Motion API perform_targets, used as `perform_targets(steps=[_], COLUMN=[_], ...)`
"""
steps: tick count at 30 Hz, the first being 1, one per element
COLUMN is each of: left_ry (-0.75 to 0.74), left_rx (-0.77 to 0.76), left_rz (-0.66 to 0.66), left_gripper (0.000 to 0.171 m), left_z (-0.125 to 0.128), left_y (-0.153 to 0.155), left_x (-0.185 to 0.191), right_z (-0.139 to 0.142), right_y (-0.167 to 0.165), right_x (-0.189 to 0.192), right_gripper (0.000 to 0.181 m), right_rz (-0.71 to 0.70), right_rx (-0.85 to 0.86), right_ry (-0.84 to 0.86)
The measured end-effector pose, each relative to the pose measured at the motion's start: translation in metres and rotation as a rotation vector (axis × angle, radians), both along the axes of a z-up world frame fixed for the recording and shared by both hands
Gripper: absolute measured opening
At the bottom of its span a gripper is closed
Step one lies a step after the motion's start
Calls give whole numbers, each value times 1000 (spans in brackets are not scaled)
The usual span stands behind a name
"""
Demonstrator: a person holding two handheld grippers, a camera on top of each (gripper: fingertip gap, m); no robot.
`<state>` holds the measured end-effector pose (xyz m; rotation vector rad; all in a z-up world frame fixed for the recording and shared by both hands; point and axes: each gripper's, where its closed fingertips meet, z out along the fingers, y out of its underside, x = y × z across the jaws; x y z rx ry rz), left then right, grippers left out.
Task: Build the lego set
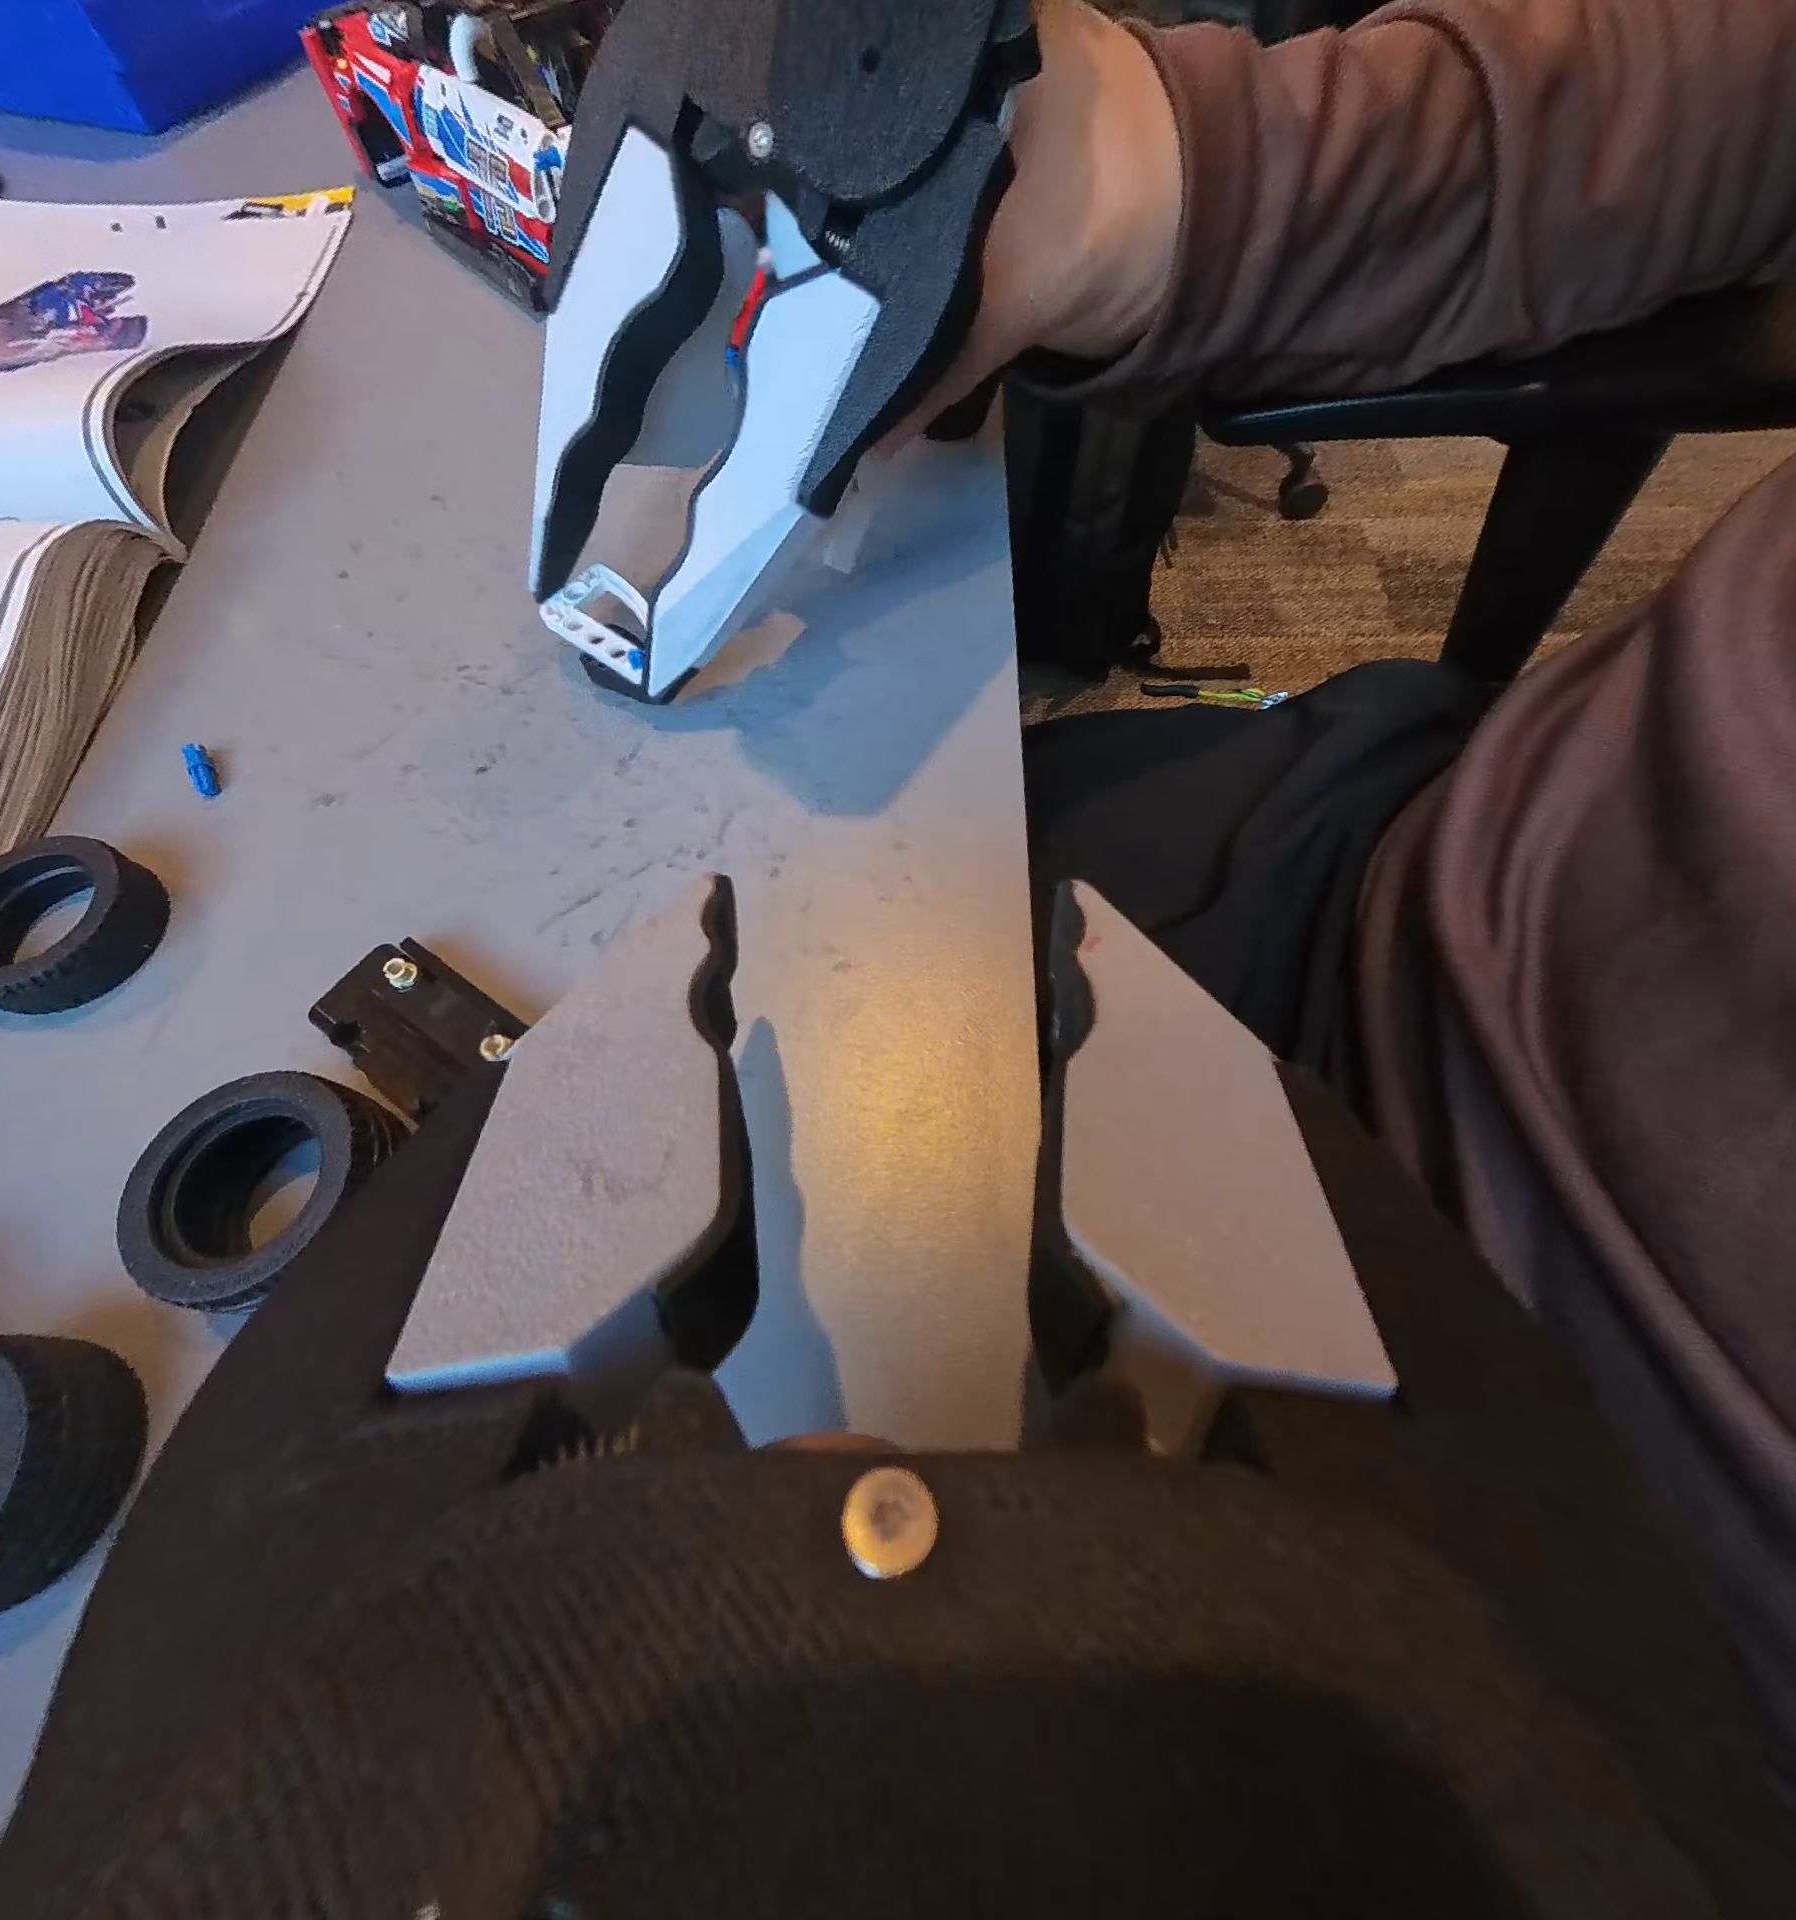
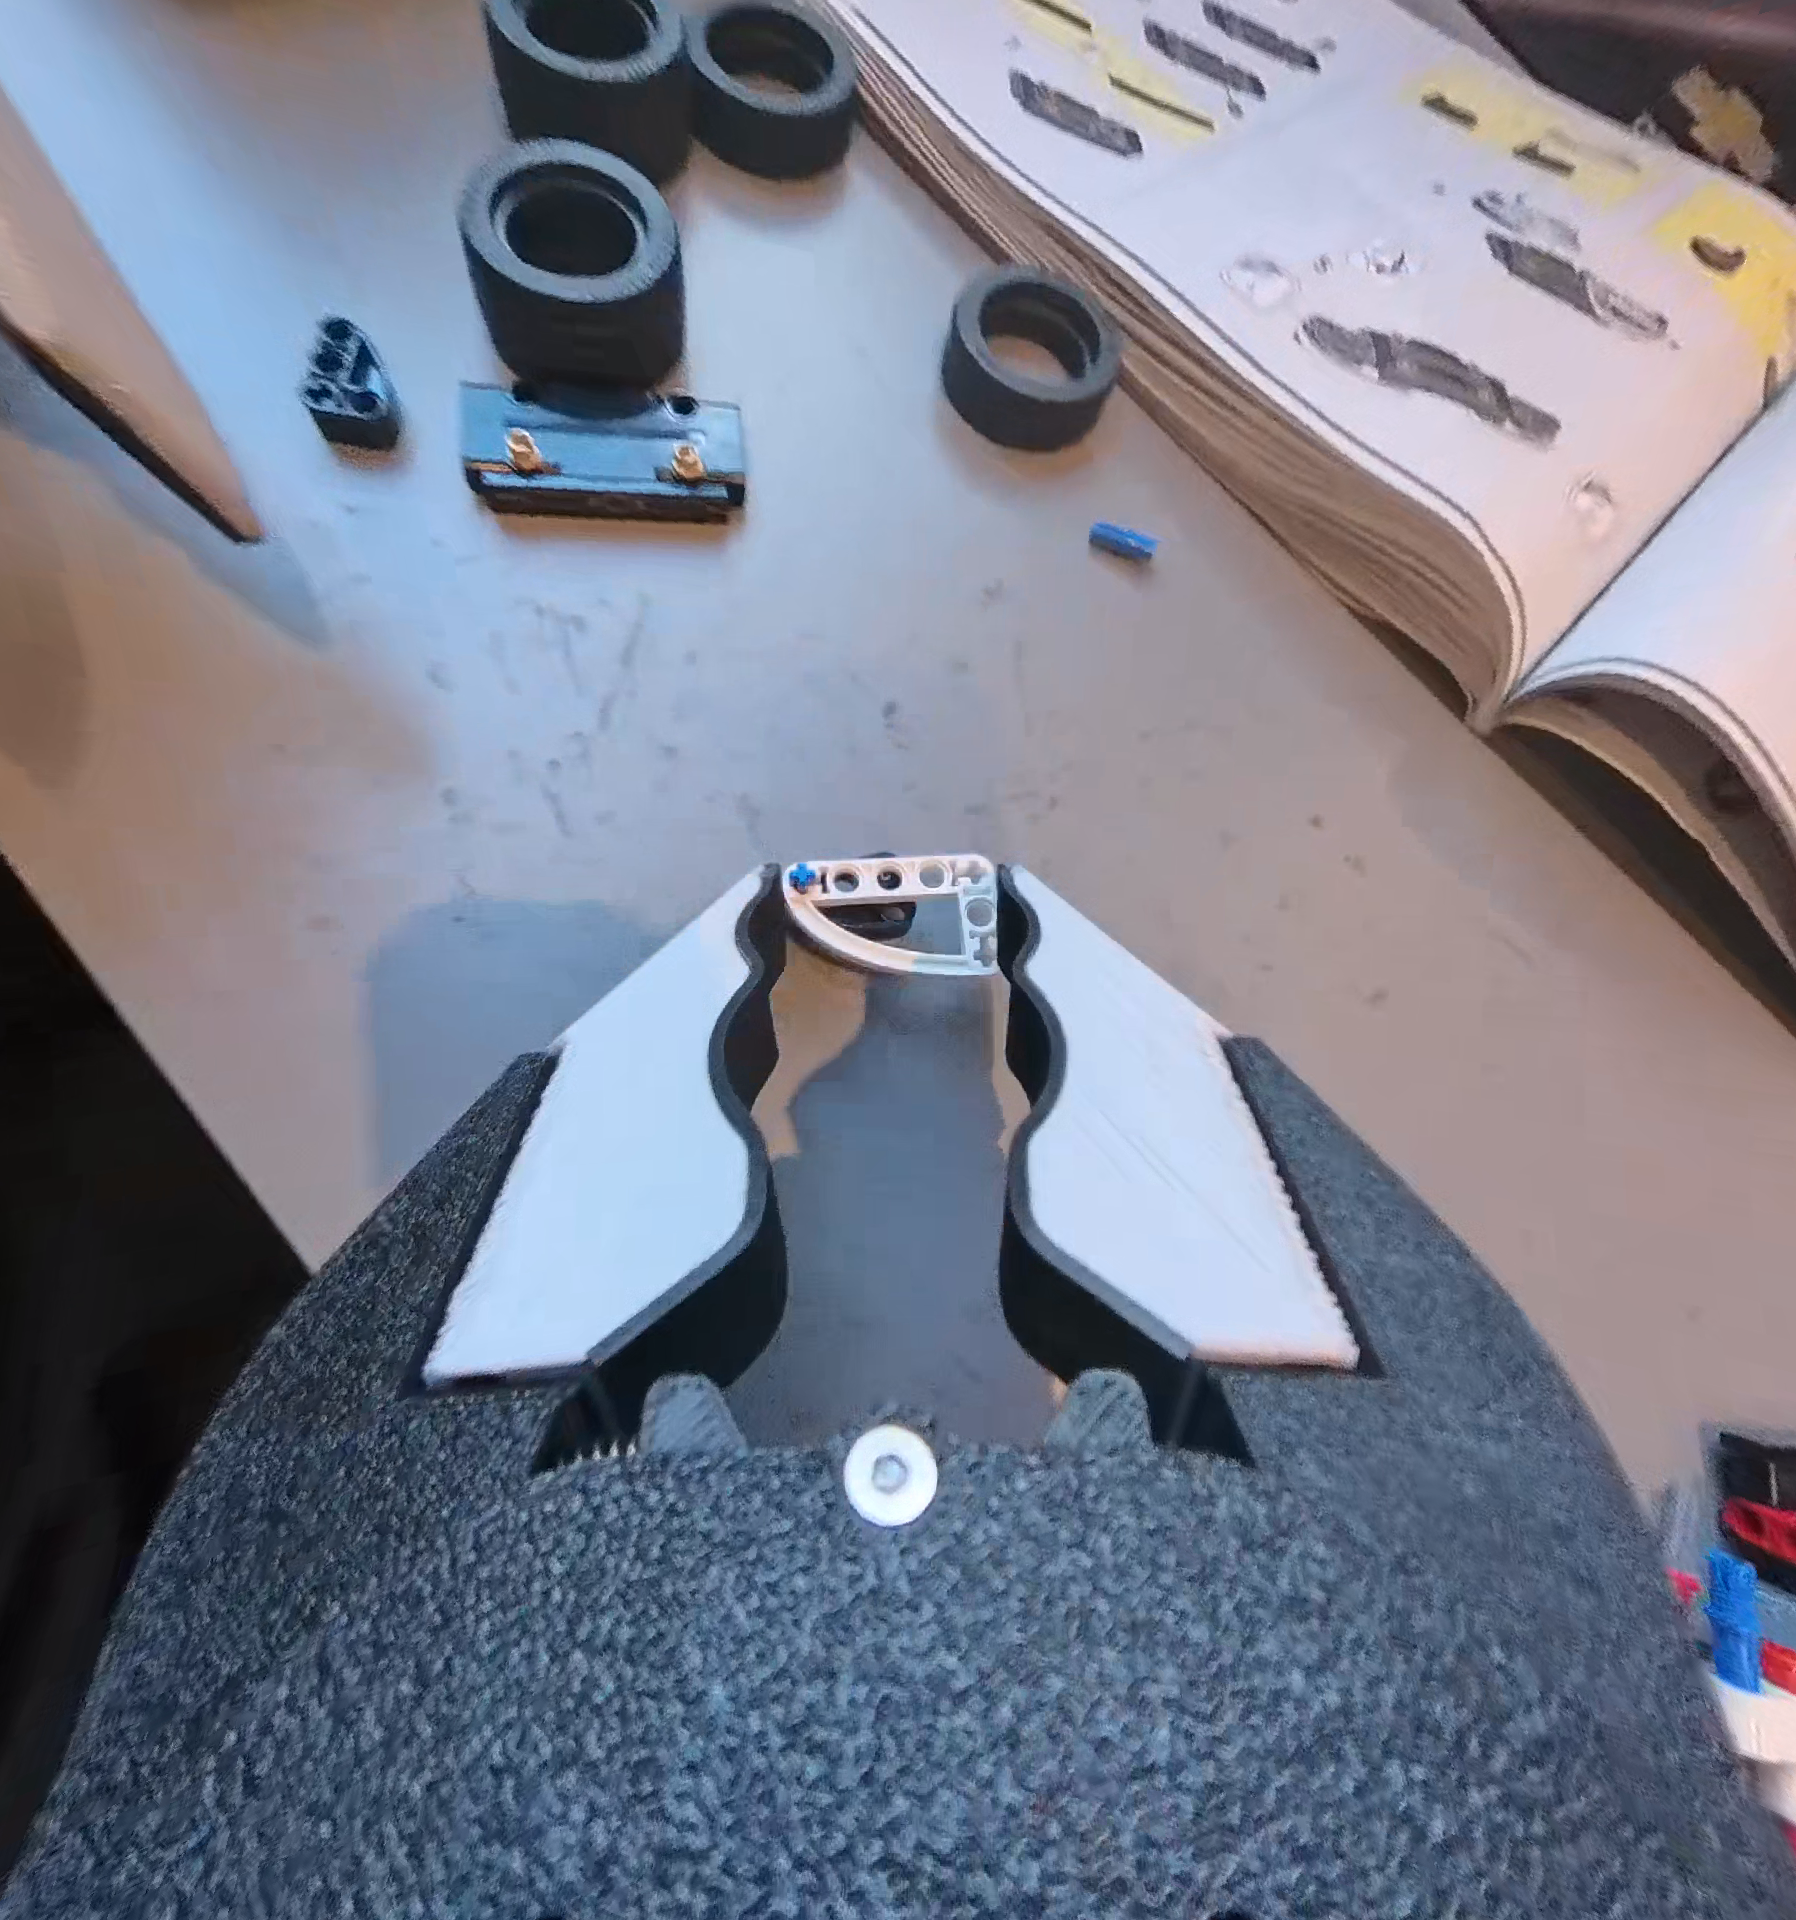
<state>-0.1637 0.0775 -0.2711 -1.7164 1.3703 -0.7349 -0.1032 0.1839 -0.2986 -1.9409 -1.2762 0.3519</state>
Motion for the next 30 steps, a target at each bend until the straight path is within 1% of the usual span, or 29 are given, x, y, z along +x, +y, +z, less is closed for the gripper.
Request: perform_targets(steps=[7,17,22,26,30], left_ry=[56,13,15,18,18], left_rx=[0,-57,-87,-100,-115], left_rz=[-36,-68,-78,-85,-86], left_gripper=[61,56,54,54,53], left_z=[-8,-4,-5,-6,-7], left_y=[-5,-8,-8,-9,-9], left_x=[3,2,2,3,3], right_z=[-5,-6,-7,-6,-5], right_y=[1,2,2,2,1], right_x=[-4,-4,-4,-4,-4], right_gripper=[41,42,43,43,50], right_rz=[-8,-6,-8,-3,2], right_rx=[-25,-39,-61,-41,-25], right_ry=[-10,5,17,12,11])
